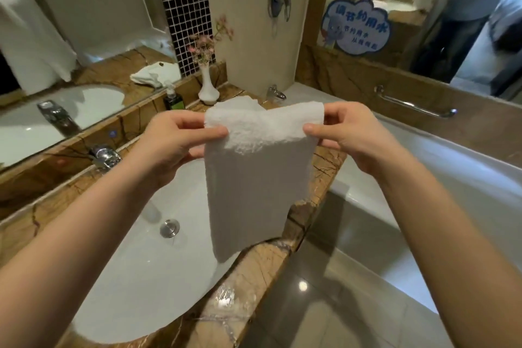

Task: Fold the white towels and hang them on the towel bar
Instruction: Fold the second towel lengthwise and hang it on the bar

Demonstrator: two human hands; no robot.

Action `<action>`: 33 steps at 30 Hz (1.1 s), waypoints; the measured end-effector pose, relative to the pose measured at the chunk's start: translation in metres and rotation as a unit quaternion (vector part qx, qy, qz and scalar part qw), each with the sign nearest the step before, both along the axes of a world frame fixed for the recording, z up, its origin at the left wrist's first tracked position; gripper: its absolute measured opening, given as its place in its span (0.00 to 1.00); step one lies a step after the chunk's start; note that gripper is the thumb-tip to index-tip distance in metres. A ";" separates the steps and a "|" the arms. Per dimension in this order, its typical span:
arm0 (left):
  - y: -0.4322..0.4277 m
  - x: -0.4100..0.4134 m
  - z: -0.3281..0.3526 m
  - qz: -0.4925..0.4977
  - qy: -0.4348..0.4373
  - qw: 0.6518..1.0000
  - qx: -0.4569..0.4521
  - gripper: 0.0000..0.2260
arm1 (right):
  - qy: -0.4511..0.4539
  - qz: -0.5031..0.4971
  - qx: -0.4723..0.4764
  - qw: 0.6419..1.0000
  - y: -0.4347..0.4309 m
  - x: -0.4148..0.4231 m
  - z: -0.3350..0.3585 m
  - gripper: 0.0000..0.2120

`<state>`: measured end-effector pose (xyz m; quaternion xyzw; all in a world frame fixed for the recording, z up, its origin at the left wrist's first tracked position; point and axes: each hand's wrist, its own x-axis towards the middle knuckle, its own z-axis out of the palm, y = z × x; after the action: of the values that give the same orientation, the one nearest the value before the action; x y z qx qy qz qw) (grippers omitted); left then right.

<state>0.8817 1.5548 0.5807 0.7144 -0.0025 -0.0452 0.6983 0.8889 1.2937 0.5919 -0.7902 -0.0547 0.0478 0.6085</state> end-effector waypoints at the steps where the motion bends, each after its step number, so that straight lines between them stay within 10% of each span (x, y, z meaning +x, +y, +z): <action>1: 0.001 -0.001 0.007 0.009 -0.017 1.000 0.010 0.09 | -0.011 0.008 -0.002 1.000 0.003 0.002 0.008 0.12; 9: 0.008 -0.009 0.068 0.101 -0.131 0.984 0.061 0.05 | -0.081 0.064 -0.073 0.992 0.017 0.020 0.067 0.24; 15: 0.009 -0.020 0.113 0.160 -0.168 0.970 0.071 0.04 | -0.120 0.094 -0.114 0.982 0.025 0.041 0.110 0.10; 33: 0.032 -0.090 0.220 0.394 -0.230 0.868 0.198 0.08 | -0.207 0.259 0.050 0.942 0.105 0.077 0.216 0.08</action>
<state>0.7918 1.5869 0.8011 0.7694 0.1275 0.3997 0.4817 0.9659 1.3991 0.8077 -0.7097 -0.3844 0.0363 0.5893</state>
